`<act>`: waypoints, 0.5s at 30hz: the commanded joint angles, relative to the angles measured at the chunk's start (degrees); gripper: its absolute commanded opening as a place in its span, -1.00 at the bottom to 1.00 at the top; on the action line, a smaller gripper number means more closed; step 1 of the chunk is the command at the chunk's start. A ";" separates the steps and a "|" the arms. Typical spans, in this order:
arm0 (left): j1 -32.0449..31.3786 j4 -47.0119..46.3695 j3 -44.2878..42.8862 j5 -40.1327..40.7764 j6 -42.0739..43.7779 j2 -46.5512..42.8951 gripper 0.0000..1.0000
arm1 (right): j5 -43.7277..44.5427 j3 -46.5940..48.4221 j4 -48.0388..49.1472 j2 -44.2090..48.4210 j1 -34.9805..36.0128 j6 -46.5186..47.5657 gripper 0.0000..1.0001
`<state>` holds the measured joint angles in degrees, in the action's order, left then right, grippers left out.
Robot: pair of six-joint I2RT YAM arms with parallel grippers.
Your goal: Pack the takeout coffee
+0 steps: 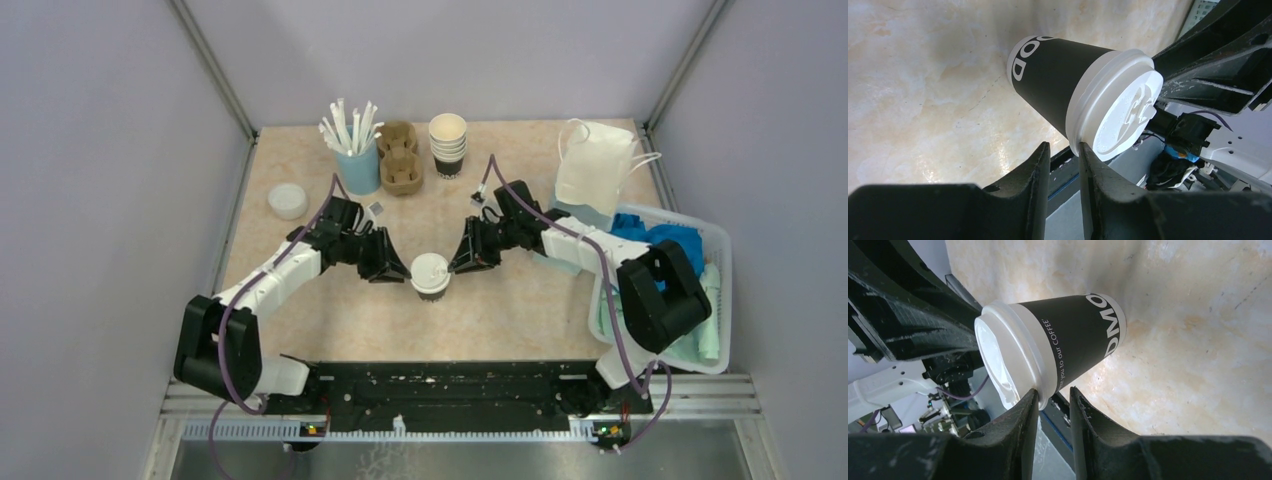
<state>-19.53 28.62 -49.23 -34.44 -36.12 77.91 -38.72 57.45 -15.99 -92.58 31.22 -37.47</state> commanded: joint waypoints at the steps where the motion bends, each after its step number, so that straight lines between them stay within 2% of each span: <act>1: -2.01 5.99 3.70 6.87 2.07 0.86 -0.33 | 5.45 4.42 -3.87 -4.02 -0.12 4.40 -0.42; 11: -2.47 7.68 0.86 2.88 0.50 -4.69 -0.08 | 4.50 12.34 -9.45 -7.62 -0.20 7.65 -0.34; 15: -2.39 11.43 -4.27 4.82 3.14 -5.43 0.11 | 6.20 17.20 -16.04 -7.12 -0.20 10.87 -0.21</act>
<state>-21.80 36.60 -48.25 -31.51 -35.62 74.63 -34.92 68.82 -25.71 -100.07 31.07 -31.00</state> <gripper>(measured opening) 0.519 0.363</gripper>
